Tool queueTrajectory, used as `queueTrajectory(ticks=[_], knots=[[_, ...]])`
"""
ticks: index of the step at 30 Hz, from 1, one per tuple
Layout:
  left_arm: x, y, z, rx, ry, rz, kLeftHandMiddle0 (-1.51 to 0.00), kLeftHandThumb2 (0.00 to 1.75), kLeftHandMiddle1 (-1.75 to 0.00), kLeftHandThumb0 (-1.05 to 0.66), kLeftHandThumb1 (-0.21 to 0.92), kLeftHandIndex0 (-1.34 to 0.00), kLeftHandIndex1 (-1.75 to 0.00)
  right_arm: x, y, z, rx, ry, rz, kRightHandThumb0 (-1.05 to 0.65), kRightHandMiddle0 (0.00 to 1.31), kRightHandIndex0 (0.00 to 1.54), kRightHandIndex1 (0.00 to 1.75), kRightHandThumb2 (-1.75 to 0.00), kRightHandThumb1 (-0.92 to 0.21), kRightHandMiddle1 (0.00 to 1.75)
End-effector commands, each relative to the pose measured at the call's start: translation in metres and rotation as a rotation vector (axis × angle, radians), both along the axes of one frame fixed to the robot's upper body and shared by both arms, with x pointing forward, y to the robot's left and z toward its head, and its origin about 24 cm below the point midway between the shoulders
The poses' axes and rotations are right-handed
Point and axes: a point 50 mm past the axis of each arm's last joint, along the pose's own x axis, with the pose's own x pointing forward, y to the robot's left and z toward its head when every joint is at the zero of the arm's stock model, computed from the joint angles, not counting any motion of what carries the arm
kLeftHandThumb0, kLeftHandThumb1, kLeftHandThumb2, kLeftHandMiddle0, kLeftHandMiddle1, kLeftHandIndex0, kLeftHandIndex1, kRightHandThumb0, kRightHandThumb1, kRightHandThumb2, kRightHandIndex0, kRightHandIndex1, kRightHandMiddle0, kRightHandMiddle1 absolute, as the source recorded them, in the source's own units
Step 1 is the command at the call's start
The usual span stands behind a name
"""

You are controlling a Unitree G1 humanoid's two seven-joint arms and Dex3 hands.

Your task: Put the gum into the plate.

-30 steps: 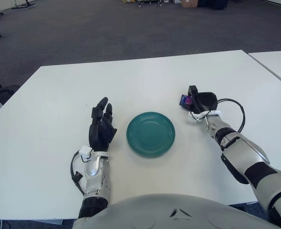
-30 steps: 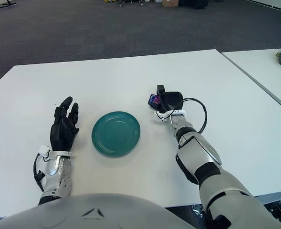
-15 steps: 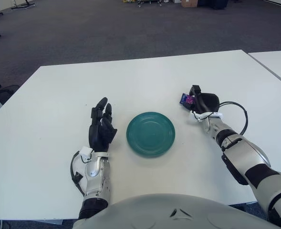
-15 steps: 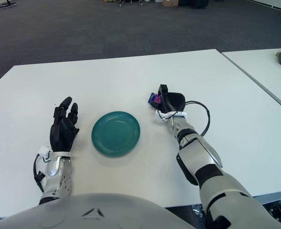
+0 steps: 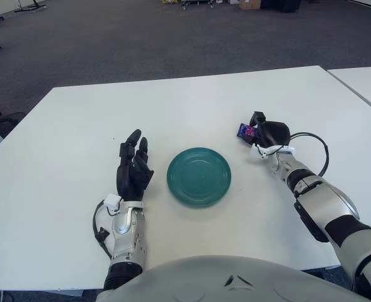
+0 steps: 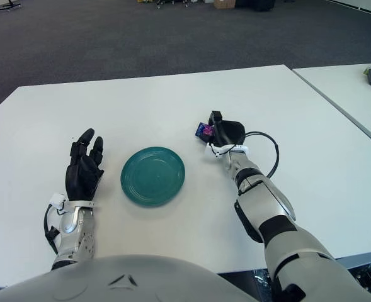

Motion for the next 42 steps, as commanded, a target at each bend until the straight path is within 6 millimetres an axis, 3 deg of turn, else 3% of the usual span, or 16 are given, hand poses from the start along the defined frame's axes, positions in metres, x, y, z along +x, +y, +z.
queueTrajectory(ticks=[1, 9, 13, 24, 34, 42], knots=[[-0.029, -0.016, -0.032, -0.118, 0.165, 0.038, -0.31, 0.84, -0.01, -0.91, 0.92, -0.02, -0.84, 0.018, 0.005, 0.029, 0.010, -0.084, 0.044, -0.47, 1.00, 1.26, 1.75, -0.67, -0.92, 1.75], [-0.027, -0.016, -0.036, -0.155, 0.180, 0.034, -0.32, 0.83, -0.01, -0.92, 0.92, -0.03, -0.85, 0.046, 0.011, 0.095, 0.014, -0.262, 0.176, -0.48, 0.96, 1.24, 1.75, -0.63, -0.92, 1.75], [-0.027, -0.016, -0.037, -0.188, 0.177, 0.022, -0.32, 0.83, -0.01, -0.92, 0.92, -0.03, -0.85, 0.047, 0.018, 0.112, 0.001, -0.350, 0.274, -0.48, 0.95, 1.23, 1.75, -0.61, -0.92, 1.75], [-0.024, -0.016, -0.040, -0.188, 0.168, -0.002, -0.29, 0.81, 0.00, -0.89, 0.92, -0.02, -0.85, 0.038, 0.034, 0.118, -0.152, -0.439, 0.521, -0.47, 0.93, 1.19, 1.75, -0.59, -0.92, 1.75], [-0.022, -0.014, -0.044, -0.176, 0.183, -0.011, -0.25, 0.85, 0.00, -0.89, 0.92, 0.00, -0.83, 0.038, 0.038, 0.124, -0.262, -0.458, 0.606, -0.47, 0.94, 1.22, 1.75, -0.60, -0.92, 1.75], [-0.021, -0.014, -0.042, -0.164, 0.180, -0.012, -0.25, 0.87, 0.00, -0.88, 0.92, 0.00, -0.82, 0.043, 0.032, 0.126, -0.343, -0.443, 0.579, -0.48, 0.99, 1.27, 1.75, -0.61, -0.91, 1.75]])
